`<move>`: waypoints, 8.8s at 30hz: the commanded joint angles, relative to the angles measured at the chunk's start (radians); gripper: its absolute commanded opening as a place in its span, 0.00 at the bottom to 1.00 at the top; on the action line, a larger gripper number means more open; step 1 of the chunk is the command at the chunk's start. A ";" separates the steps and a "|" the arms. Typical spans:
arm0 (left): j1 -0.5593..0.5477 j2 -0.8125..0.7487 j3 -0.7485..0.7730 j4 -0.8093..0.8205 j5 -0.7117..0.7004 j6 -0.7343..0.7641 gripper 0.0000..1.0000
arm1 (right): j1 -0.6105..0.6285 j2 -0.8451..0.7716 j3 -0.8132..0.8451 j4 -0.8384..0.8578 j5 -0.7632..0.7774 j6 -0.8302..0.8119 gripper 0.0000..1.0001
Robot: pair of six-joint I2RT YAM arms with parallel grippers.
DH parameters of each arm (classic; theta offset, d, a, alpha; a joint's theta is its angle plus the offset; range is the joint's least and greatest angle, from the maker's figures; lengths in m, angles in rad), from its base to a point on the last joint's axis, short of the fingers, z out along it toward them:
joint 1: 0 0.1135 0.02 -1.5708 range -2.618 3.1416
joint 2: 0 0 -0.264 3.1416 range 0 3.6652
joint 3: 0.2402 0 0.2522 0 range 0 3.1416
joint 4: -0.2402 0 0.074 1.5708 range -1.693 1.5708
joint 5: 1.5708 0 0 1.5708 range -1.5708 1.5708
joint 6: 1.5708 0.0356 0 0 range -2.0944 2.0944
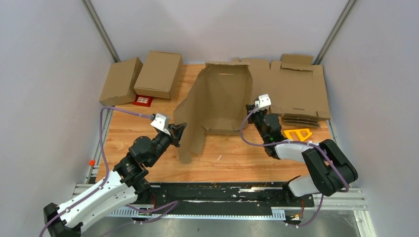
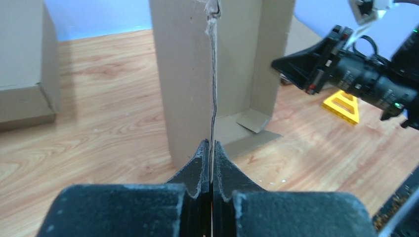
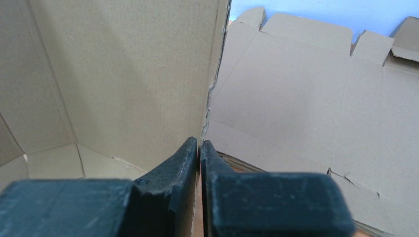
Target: Fold the paper box
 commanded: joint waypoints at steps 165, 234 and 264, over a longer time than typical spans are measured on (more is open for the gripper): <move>-0.003 0.040 -0.204 0.407 0.275 0.061 0.00 | 0.158 -0.186 -0.055 -0.288 -0.049 0.267 0.94; -0.003 -0.114 -0.178 -0.037 0.296 -0.062 0.00 | 0.082 -0.028 0.080 -0.518 -0.173 0.690 0.79; -0.003 -0.173 -0.201 -0.022 0.297 -0.083 0.00 | 0.012 0.227 0.142 -0.362 -0.335 0.978 0.73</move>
